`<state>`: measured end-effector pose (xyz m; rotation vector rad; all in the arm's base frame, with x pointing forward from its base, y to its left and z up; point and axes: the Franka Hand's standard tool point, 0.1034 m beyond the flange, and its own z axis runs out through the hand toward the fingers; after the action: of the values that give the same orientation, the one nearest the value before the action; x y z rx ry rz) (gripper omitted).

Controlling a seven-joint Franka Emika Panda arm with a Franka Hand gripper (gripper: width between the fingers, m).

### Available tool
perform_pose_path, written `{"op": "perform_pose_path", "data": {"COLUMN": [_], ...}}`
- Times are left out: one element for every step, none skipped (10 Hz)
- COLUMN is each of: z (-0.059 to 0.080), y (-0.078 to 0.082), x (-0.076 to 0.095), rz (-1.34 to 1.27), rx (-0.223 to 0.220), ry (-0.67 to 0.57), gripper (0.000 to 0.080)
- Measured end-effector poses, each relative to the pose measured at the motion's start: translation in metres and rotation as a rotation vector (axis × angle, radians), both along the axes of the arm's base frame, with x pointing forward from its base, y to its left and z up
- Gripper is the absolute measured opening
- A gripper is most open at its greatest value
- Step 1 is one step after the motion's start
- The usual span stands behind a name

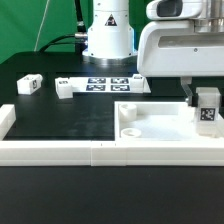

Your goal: Assemble one leg

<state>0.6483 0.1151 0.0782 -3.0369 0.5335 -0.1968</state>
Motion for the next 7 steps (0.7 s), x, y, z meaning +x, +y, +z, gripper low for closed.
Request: {"op": "perform_pose_path", "data": {"z": [-0.0006,-0.0012,-0.0019,-0.0016,-0.0016,-0.0017,-0.0019], "y": [-0.0017,-0.0036,-0.0067,-0.0077,-0.0091,-0.0093,-0.0092], "x": [-0.0008,-0.0006,-0.0003,-0.0015,-0.0035,-0.0051,-0.0068], "rz": [-0.146,-0.283,-0.41,-0.504,-0.636,-0.725,-0.821], "rx": [0.008,0.017,0.026,0.034,0.046,0.05,0.054], "ry": [0.004,0.003,-0.015,-0.015,-0.004,0.001,0.006], "gripper": [0.0289,0.0291,0.0291,0.0291,0.0292,0.0292,0.0292]}}
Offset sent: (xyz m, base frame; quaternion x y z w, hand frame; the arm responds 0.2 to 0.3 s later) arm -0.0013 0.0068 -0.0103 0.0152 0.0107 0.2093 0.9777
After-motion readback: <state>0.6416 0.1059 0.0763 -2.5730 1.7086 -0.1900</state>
